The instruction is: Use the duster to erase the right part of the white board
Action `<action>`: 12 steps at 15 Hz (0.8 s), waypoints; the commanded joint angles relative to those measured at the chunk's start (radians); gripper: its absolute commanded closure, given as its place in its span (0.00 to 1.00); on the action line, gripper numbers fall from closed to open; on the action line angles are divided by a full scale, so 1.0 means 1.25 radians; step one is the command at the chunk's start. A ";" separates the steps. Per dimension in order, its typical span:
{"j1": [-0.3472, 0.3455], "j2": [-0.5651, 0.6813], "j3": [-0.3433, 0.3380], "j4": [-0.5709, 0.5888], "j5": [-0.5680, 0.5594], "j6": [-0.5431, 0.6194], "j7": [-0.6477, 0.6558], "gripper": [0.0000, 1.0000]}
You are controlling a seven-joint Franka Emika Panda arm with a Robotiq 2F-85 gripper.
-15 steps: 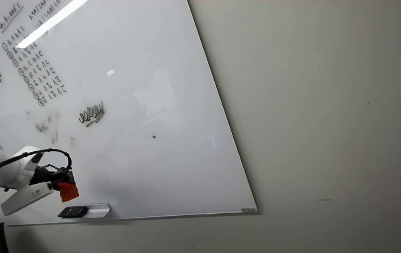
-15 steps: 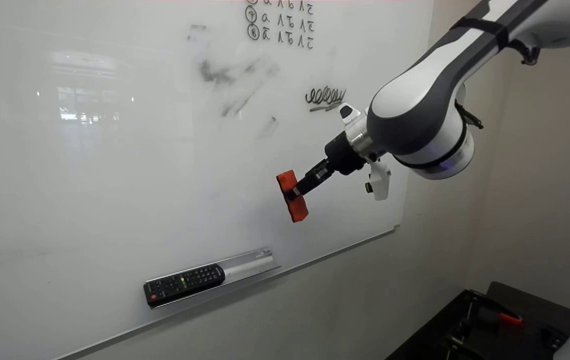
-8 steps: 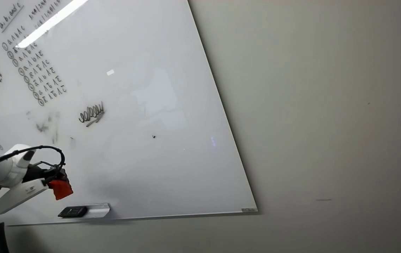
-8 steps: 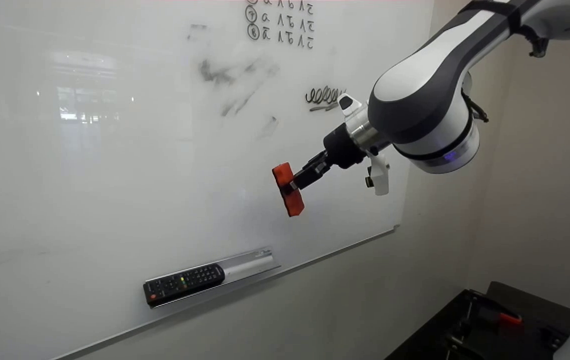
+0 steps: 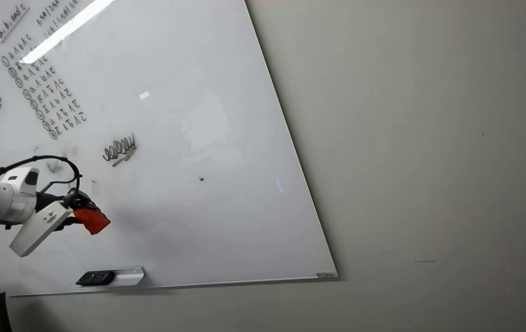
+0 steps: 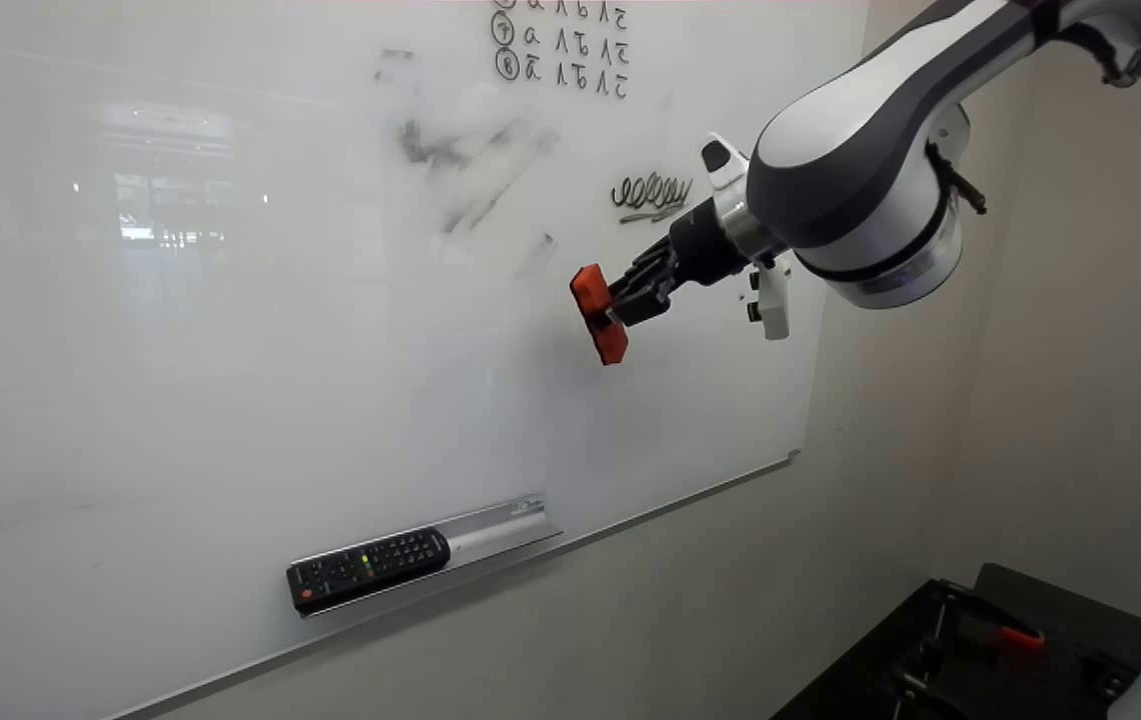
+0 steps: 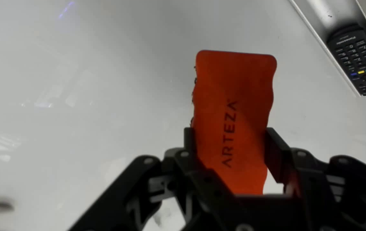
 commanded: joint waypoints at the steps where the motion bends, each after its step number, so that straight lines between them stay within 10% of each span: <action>1: -0.162 -0.158 0.220 -0.052 -0.023 0.000 0.081 0.72; 7: -0.394 -0.333 0.587 -0.043 -0.060 0.000 0.358 0.72; 12: -0.538 -0.439 0.718 -0.040 -0.140 -0.008 0.633 0.72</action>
